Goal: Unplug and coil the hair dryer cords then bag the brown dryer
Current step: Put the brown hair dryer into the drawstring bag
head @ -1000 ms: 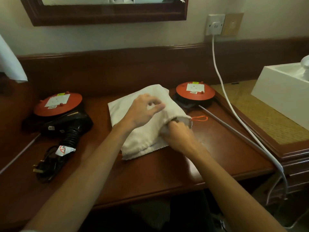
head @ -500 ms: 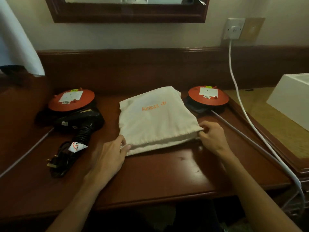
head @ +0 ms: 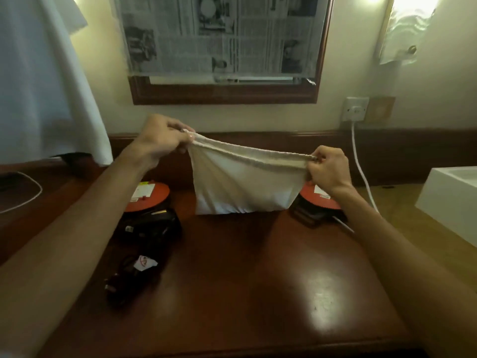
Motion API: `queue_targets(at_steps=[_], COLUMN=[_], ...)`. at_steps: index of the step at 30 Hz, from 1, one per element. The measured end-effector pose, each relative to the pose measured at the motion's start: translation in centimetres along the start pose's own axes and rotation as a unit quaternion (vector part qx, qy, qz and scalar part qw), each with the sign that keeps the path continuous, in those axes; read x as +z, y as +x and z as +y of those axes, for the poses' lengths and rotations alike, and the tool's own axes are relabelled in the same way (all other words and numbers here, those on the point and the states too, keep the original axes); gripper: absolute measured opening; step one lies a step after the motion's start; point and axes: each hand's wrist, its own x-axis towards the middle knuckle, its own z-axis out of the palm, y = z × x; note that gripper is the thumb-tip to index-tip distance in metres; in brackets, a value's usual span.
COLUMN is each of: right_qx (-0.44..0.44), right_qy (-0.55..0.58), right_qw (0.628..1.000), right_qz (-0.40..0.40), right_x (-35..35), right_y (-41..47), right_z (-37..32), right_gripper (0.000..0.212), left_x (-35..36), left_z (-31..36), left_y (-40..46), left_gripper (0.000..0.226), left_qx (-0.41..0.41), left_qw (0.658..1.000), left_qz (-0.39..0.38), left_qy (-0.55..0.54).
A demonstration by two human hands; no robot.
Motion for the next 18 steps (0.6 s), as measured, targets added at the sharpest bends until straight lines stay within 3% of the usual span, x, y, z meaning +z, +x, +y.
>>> queue_targets(at_steps=[4,6,9,11,15,18], right_qx=[0.031,0.013,0.056,0.082,0.094,0.076], right_qy=[0.031,0.006,0.018,0.022,0.031,0.037], right_qw=[0.996,0.998,0.998,0.996,0.995,0.996], right_qz=[0.075,0.058,-0.013,0.01,0.019,0.042], right_x=[-2.1,-2.7,-3.6,-3.8,-3.0,-2.5], right_y=[4.1,5.2,6.7,7.7,9.1,9.9], right_z=[-4.3,-6.1,-7.5,-7.4,-7.4,-7.8], right_gripper=[0.01,0.006,0.012,0.023,0.029,0.016], left_x=[-1.4,-2.7,-4.1,-4.0,-3.5,-2.8], left_z=[3.6,4.6,6.0,7.0,7.5,6.8], left_y=[4.4,6.1,6.6,6.3,6.9,7.1], left_gripper=[0.006,0.006,0.008,0.007,0.009,0.014], left_qx=[0.064,0.073,0.061,0.068,0.073,0.073], left_qw=[0.991,0.984,0.971,0.96,0.948,0.947], left_qz=[0.073,0.1,0.044,0.001,0.034,0.071], left_qy=[0.088,0.131,0.228,0.271,0.307,0.305])
